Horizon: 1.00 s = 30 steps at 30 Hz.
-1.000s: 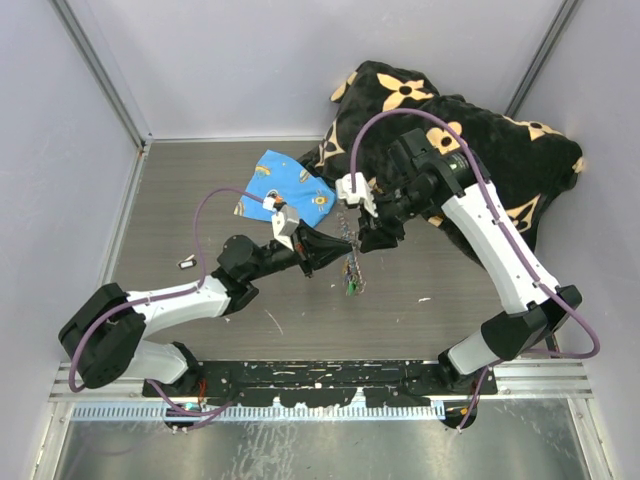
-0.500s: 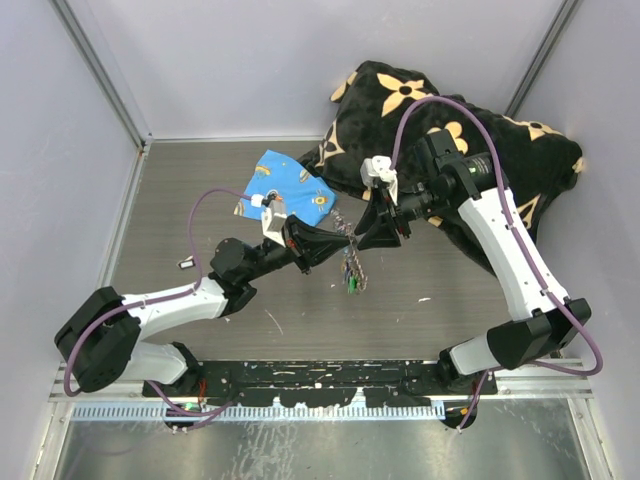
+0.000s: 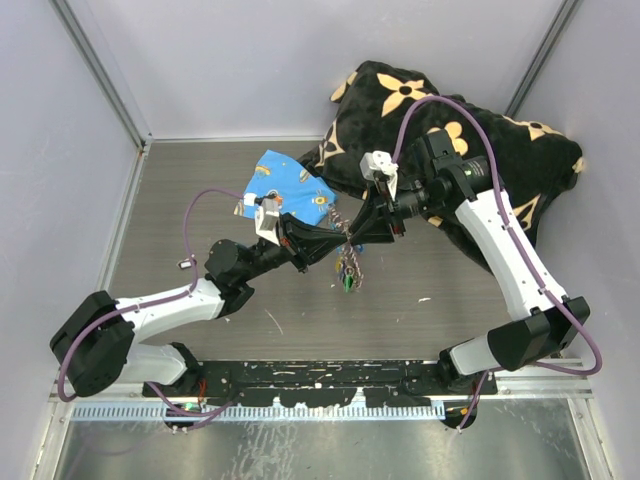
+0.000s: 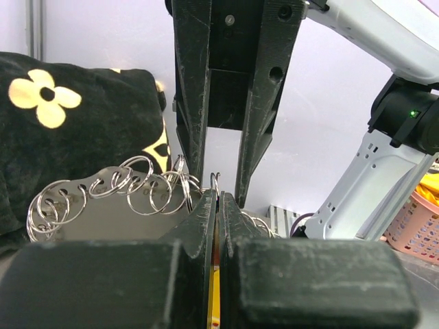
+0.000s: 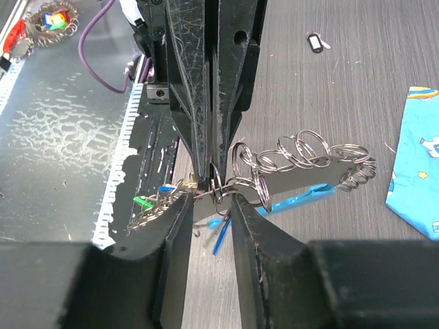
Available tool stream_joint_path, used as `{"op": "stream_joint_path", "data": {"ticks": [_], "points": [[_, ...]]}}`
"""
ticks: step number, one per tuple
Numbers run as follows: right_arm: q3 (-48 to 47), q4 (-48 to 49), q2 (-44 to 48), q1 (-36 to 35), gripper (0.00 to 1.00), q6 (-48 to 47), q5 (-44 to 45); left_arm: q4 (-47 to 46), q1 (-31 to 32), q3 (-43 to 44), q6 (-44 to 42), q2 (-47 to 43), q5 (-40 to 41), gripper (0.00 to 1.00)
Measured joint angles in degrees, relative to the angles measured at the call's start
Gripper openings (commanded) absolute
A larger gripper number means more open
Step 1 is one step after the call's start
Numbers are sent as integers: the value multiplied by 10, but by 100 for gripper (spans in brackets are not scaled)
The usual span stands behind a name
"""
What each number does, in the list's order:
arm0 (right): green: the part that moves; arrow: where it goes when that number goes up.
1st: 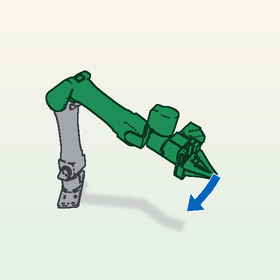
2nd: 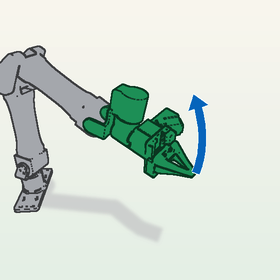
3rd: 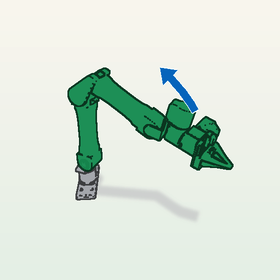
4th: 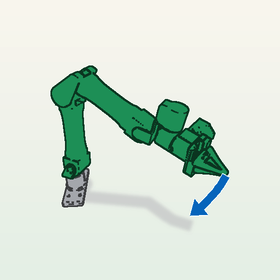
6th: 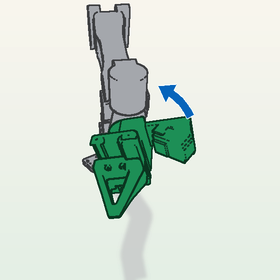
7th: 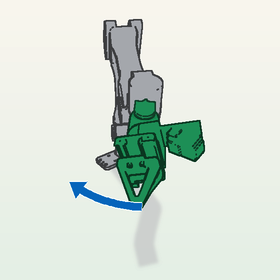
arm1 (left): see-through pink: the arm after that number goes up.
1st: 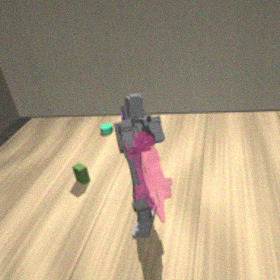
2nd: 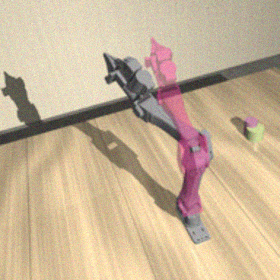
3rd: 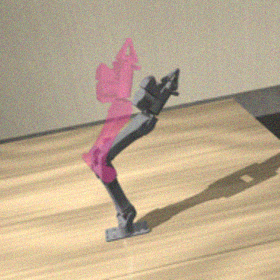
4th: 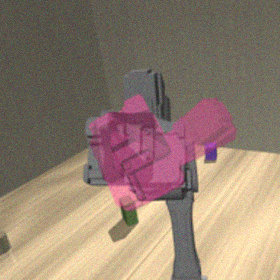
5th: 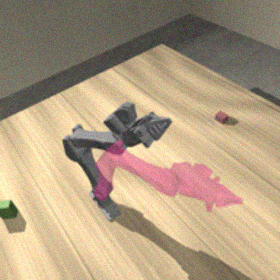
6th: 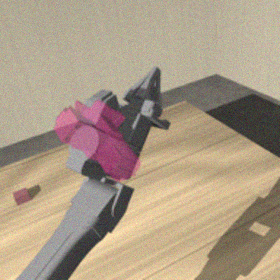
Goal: Remove the keys from the keyring
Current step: Remove the key from the keyring.
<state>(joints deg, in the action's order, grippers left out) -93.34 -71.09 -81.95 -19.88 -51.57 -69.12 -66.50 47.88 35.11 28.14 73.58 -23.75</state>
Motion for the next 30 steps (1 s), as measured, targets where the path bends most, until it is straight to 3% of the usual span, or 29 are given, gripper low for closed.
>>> {"op": "stream_joint_path", "data": {"ticks": [4,11,16,19,24,30], "points": [[10,12,0,0,27,11,-7,1,0,0,1,0,0,0],[13,27,0,0,3,26,-15,-1,0,0,10,0,7,0],[17,41,1,1,1,43,-15,-1,0,0,10,0,15,0],[17,48,3,1,1,53,-8,-1,0,0,11,0,19,20],[16,51,5,1,1,55,26,-4,0,0,10,-2,21,40],[-12,19,5,-3,1,23,97,76,-4,-1,-36,-71,0,46]]}}
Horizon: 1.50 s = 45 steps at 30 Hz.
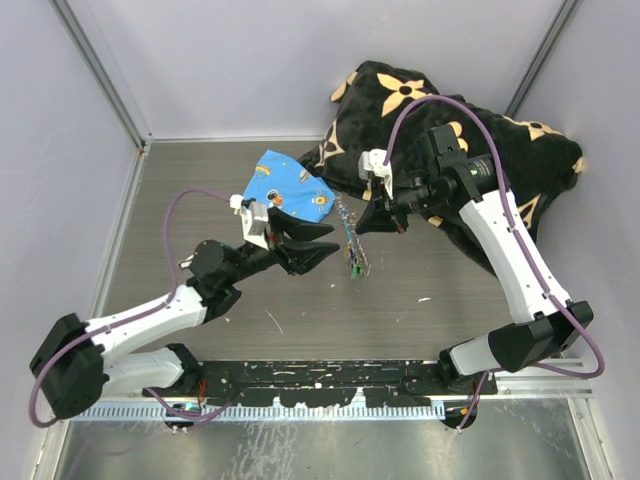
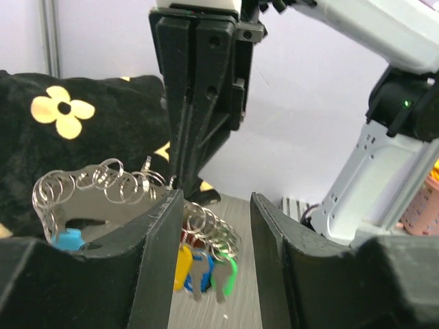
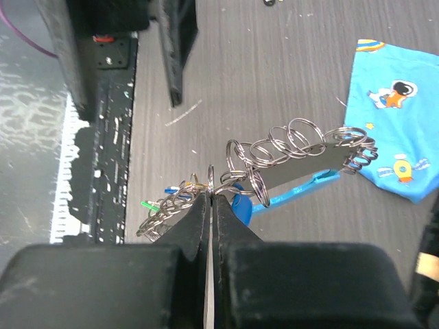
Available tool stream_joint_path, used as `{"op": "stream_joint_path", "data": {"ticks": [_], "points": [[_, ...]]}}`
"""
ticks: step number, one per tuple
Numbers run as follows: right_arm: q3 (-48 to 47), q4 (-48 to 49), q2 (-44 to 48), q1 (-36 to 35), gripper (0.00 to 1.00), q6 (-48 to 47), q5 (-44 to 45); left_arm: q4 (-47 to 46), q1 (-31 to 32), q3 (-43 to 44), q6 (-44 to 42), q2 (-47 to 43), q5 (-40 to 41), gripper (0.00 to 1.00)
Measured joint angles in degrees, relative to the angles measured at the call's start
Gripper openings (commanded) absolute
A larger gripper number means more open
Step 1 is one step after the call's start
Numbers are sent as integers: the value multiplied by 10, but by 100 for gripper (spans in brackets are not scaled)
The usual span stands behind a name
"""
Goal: Remove the keys from the keyring
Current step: Remove the key from the keyring.
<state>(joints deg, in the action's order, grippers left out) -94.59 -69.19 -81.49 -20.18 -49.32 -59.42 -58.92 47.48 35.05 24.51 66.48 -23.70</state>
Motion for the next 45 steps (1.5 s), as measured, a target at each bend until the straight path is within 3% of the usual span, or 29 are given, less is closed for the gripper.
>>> {"op": "stream_joint_path", "data": {"ticks": [8,14,25,45], "points": [[-27,-49,0,-64,1,-57,123,250,-1,79,-165,-62,-79,32],[-36,-68,0,-83,1,-68,171,343,23,110,-255,-49,-91,24],[-40,-73,0,-94,1,-76,195,397,50,116,-315,-18,-50,30],[-40,-87,0,-107,1,-90,193,399,50,140,-343,17,-21,26]]}}
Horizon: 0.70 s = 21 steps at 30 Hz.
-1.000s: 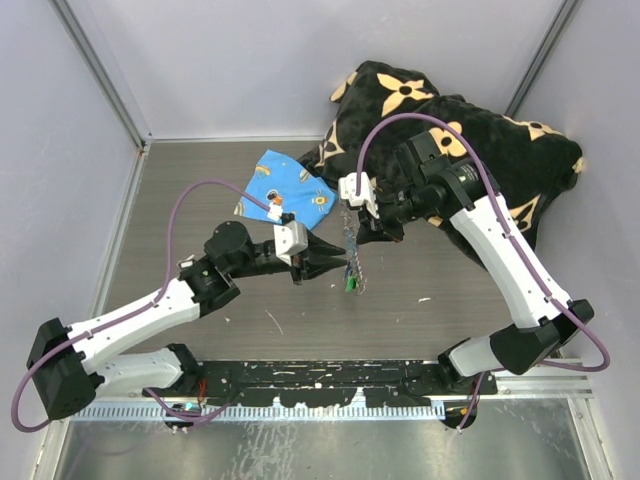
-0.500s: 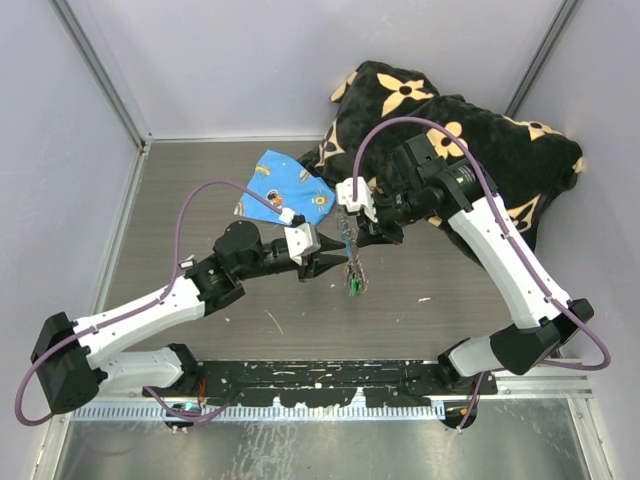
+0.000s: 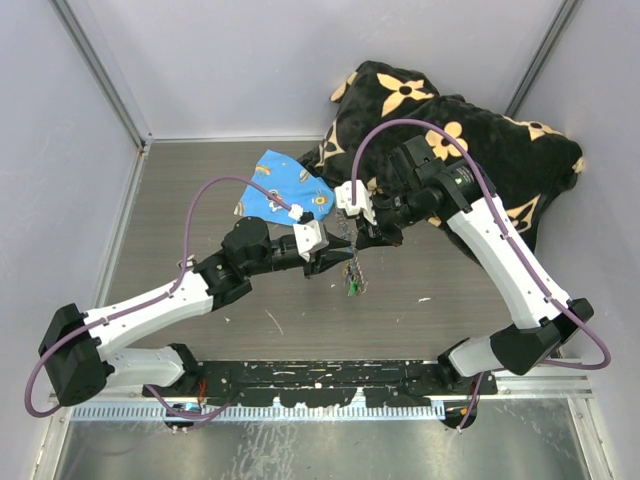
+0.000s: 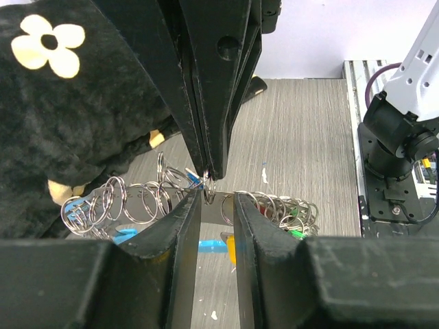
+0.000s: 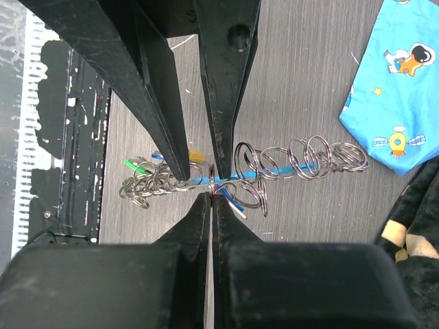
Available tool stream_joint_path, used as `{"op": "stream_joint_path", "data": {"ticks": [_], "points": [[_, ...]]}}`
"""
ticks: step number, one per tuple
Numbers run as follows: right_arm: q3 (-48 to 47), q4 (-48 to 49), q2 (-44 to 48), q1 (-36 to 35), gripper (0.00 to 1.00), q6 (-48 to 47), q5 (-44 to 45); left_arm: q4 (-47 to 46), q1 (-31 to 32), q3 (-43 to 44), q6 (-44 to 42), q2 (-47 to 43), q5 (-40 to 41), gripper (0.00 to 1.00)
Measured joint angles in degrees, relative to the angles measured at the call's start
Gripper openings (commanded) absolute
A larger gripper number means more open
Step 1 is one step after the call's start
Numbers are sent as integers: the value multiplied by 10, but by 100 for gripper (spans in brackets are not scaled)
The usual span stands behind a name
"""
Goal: Remove the keys from the keyring
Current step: Remove the key from the keyring.
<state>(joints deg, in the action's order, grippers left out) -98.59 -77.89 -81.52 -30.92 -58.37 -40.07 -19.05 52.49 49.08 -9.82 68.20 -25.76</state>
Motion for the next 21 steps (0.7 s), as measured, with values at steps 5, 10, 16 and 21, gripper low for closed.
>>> {"op": "stream_joint_path", "data": {"ticks": [5,10,16,21], "points": [[0,-1,0,-1,1,0,0,-3,0,3,3,6,-2,26],[0,-2,0,-2,1,0,0,-19,0,3,15,6,-4,24],[0,-2,0,-5,1,0,-1,-39,0,3,27,6,-5,21],[0,-2,0,-5,1,0,-2,-42,0,3,30,11,-6,18]]}}
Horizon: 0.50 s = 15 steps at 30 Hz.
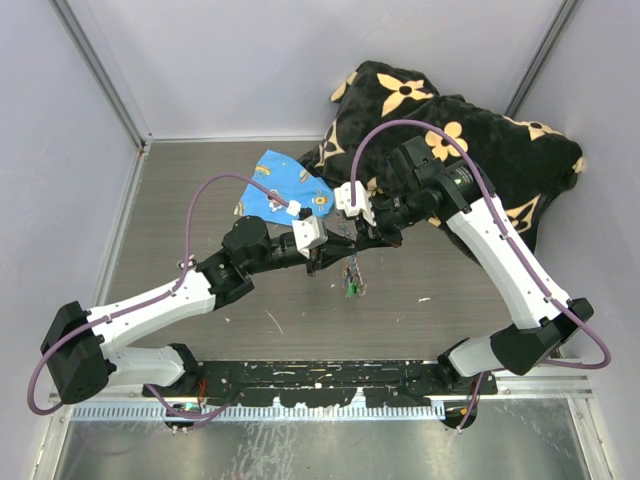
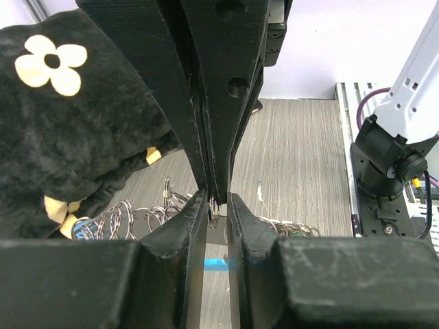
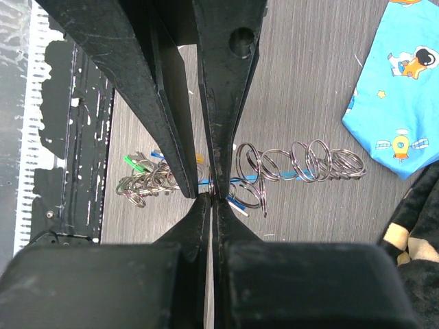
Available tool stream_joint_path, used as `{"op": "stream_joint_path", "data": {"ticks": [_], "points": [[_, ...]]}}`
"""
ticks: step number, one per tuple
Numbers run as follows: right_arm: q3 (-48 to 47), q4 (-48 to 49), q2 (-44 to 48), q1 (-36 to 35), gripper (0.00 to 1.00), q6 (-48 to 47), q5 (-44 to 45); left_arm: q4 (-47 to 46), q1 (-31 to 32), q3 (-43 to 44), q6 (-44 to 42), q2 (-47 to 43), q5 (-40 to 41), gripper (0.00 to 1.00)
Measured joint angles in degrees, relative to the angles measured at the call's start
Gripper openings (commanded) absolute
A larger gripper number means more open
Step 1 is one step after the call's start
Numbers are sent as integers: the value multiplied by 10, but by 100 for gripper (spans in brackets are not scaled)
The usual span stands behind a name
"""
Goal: Remove the keys from the keyring
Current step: Remove the key from the keyring.
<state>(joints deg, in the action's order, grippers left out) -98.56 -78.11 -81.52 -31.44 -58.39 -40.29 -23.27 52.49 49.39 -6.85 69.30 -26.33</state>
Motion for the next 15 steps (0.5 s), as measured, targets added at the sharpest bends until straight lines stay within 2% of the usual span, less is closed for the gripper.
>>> {"op": "stream_joint_path", "data": {"ticks": [4,9,15], "points": [[0,-1,0,0,1,0,0,2,0,0,0,1,0,16],[0,-3,0,0,1,0,1,5,0,0,-2,1,1,0],[0,-7,0,0,1,-2,1,13,0,3,-6,0,4,0]]}}
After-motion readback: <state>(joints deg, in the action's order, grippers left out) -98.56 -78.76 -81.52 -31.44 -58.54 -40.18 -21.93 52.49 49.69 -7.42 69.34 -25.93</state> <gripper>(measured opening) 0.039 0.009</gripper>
